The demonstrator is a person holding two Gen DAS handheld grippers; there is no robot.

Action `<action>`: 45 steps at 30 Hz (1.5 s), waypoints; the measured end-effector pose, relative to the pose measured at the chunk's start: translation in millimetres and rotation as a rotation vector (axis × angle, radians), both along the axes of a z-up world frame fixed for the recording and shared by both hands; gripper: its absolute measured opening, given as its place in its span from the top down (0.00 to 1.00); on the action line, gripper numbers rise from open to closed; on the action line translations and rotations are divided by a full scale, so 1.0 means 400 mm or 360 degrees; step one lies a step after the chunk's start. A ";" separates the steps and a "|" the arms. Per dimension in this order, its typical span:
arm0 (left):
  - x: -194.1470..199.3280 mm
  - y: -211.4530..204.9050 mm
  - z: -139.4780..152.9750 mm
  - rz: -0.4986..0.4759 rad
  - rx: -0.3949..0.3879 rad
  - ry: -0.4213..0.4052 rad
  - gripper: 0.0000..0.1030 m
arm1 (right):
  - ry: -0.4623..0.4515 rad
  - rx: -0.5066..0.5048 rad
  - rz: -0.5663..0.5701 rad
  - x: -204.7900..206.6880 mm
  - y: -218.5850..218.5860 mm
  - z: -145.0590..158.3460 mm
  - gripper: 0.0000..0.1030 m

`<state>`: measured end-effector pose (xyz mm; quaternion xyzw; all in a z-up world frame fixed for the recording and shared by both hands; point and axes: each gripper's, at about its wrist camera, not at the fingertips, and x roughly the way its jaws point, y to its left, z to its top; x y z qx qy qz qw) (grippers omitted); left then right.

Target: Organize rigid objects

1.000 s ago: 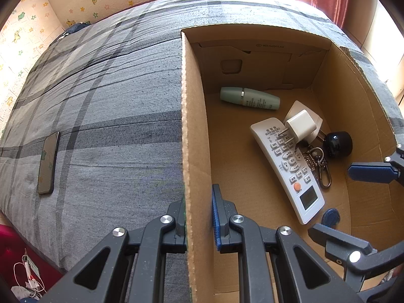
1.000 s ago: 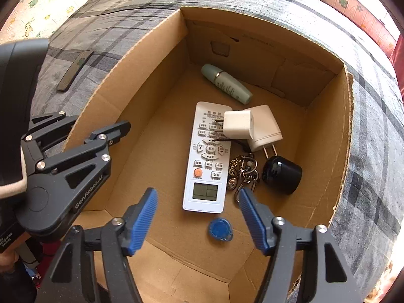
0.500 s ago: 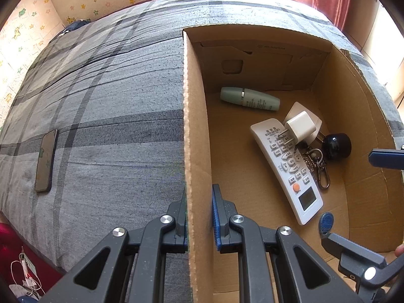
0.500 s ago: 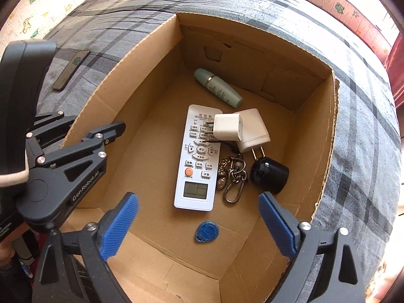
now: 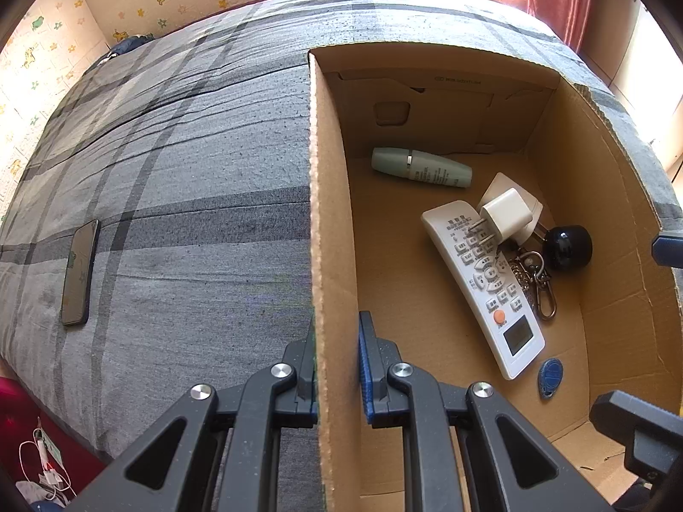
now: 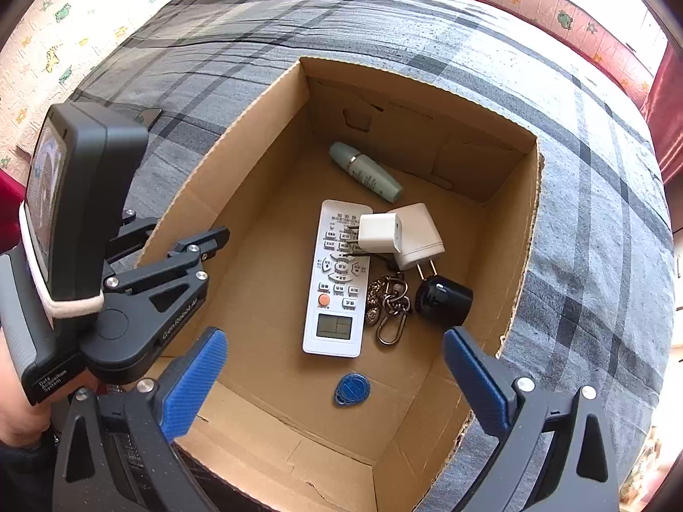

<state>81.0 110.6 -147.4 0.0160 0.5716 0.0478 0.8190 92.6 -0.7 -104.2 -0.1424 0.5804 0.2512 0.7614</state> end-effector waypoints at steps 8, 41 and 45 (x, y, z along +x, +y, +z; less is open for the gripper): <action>-0.007 0.004 0.022 0.0009 -0.0010 -0.0042 0.84 | -0.0102 0.0049 -0.0085 -0.011 -0.035 0.053 0.00; -0.215 -0.142 0.353 0.0024 0.0071 -0.0489 0.00 | -0.0362 0.0156 -0.0487 -0.136 -0.306 0.235 0.00; -0.244 -0.175 0.366 0.0020 0.0073 -0.0517 0.00 | -0.0466 0.0128 -0.0528 -0.170 -0.328 0.266 0.00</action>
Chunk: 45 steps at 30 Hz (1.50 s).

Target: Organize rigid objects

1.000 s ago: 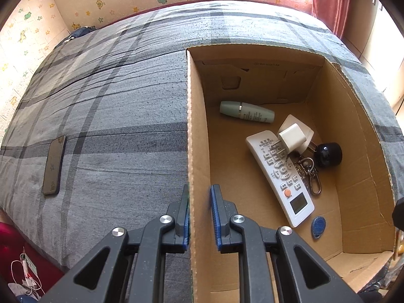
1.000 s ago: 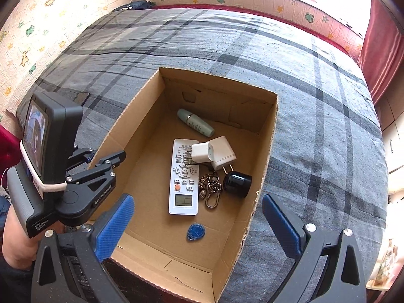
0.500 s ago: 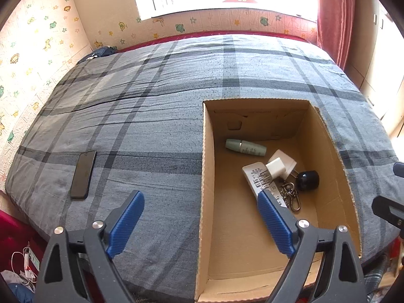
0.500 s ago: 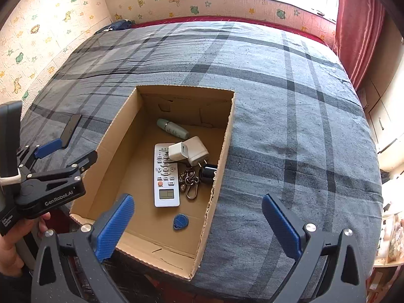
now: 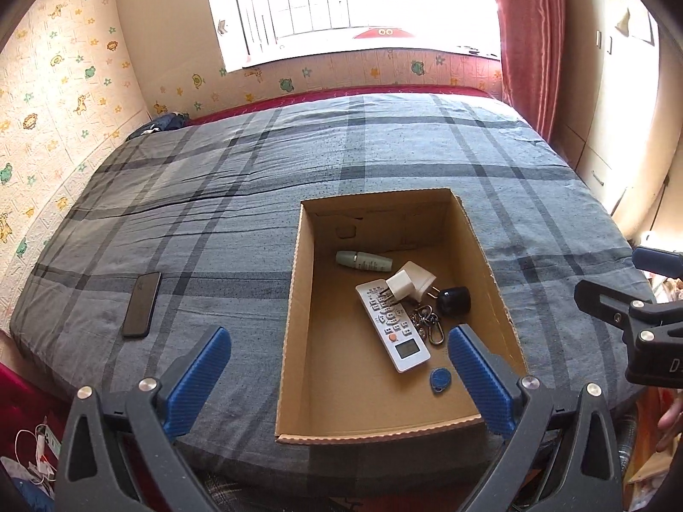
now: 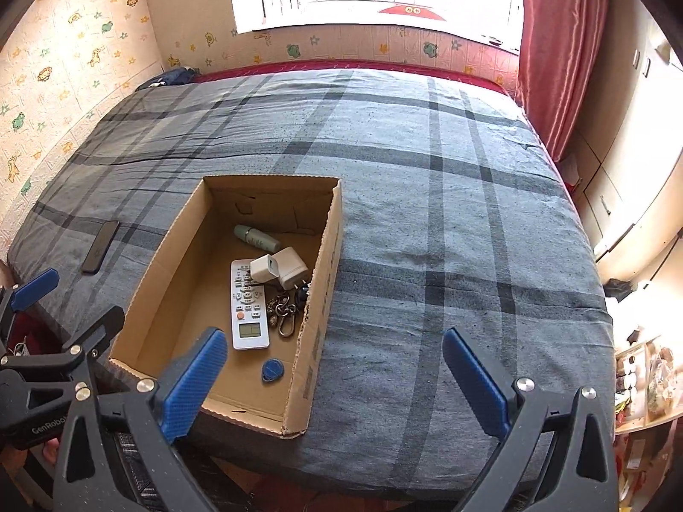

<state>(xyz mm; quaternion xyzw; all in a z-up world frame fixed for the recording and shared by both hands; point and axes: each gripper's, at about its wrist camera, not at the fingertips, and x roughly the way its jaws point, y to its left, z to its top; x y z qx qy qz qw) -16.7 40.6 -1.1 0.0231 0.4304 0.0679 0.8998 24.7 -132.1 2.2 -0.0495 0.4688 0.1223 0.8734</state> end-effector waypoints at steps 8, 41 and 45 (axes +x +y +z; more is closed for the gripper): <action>-0.041 -0.059 0.022 -0.0039 -0.0033 -0.0042 0.00 | -0.0070 -0.0006 -0.0041 -0.047 -0.038 0.037 0.00; -0.058 -0.087 0.014 -0.0104 -0.0058 -0.0053 0.00 | -0.0056 -0.0033 -0.0040 -0.065 -0.032 0.026 0.00; -0.058 -0.088 0.017 -0.0109 -0.0052 -0.0055 0.00 | -0.0061 -0.0037 -0.0038 -0.066 -0.031 0.027 0.00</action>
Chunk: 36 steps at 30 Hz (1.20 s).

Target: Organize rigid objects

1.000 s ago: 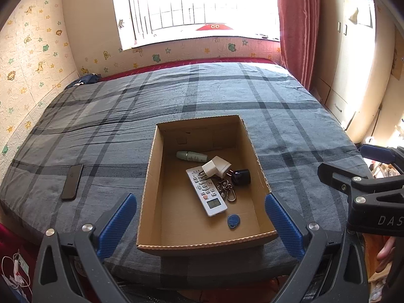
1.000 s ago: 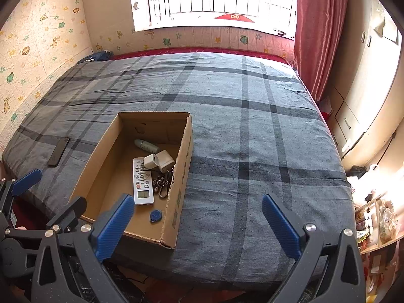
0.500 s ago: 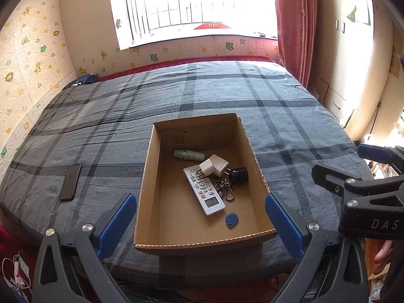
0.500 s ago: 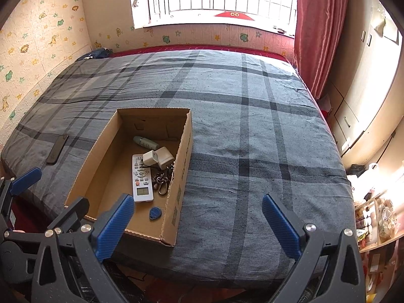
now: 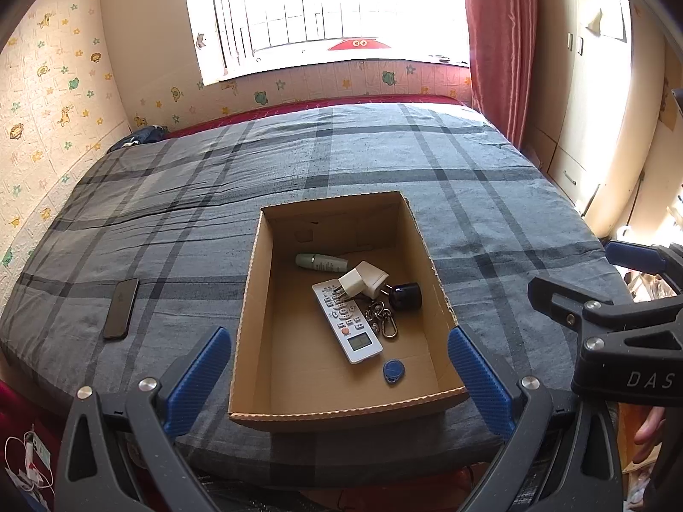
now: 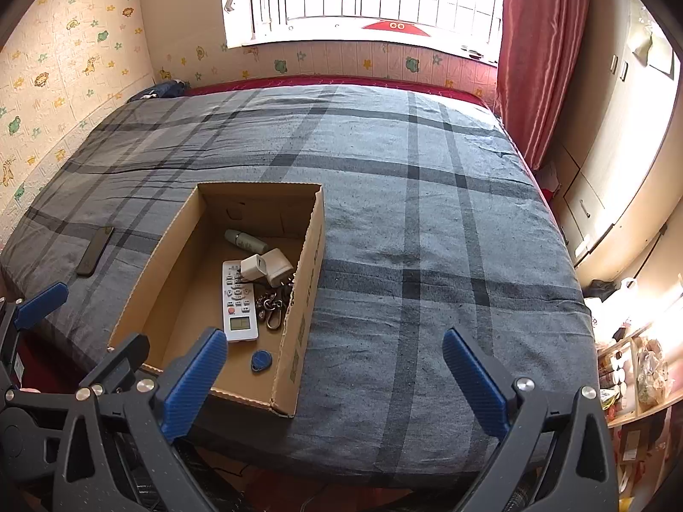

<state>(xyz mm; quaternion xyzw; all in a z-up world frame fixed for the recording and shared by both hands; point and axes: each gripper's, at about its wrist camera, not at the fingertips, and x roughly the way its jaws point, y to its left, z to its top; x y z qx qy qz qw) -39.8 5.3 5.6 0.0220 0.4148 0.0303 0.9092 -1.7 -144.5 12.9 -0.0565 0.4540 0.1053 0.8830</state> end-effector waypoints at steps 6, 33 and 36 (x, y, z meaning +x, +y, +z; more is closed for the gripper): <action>0.001 0.000 0.005 -0.0004 -0.0003 -0.0008 0.00 | -0.0005 0.0000 0.0000 -0.001 0.001 0.001 0.00; 0.009 0.002 0.004 -0.0003 0.0000 0.0002 0.00 | -0.0005 -0.0015 -0.0004 0.017 0.005 -0.003 0.00; 0.014 0.003 0.002 -0.0005 -0.0001 0.0005 0.00 | -0.0003 -0.0016 -0.0005 0.020 0.006 -0.006 0.00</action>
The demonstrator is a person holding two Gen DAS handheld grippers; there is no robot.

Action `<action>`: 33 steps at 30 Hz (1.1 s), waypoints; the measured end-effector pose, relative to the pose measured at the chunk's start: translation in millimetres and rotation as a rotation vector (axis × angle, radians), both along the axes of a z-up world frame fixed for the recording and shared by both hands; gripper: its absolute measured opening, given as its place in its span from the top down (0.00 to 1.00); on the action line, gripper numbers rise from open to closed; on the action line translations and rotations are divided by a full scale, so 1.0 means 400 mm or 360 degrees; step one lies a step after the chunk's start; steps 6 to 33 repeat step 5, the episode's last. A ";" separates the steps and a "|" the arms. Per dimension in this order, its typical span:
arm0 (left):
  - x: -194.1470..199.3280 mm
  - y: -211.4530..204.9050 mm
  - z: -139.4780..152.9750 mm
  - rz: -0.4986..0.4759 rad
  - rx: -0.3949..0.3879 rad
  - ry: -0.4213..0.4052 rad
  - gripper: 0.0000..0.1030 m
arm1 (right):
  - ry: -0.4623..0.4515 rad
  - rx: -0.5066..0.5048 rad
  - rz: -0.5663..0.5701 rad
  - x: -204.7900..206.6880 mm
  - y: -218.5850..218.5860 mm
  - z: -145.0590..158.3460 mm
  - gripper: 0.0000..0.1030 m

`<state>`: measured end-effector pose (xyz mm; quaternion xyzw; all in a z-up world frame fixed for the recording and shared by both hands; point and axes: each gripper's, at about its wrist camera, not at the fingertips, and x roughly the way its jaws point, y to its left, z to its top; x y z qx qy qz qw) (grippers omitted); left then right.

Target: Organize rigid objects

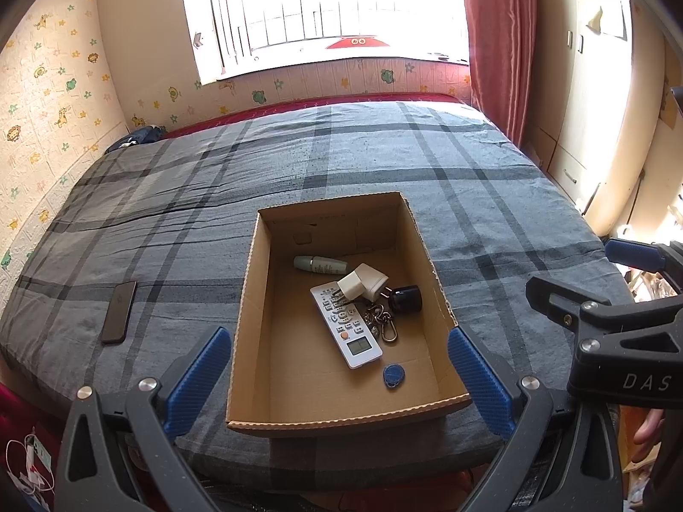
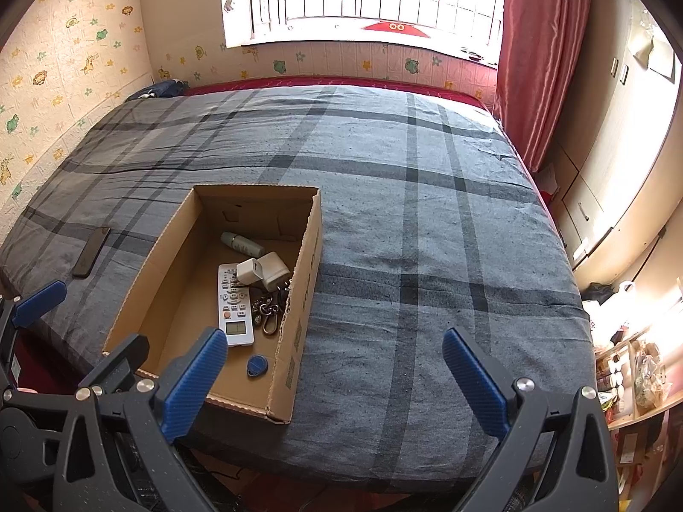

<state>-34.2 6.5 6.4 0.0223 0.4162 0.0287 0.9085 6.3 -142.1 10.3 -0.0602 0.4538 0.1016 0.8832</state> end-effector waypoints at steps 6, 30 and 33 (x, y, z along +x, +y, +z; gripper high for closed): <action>0.019 0.000 -0.010 -0.0008 -0.0005 0.0012 0.00 | 0.0011 0.0004 0.0002 0.012 0.002 -0.008 0.00; 0.019 0.000 -0.010 -0.0008 -0.0005 0.0012 0.00 | 0.0011 0.0004 0.0002 0.012 0.002 -0.008 0.00; 0.019 0.000 -0.010 -0.0008 -0.0005 0.0012 0.00 | 0.0011 0.0004 0.0002 0.012 0.002 -0.008 0.00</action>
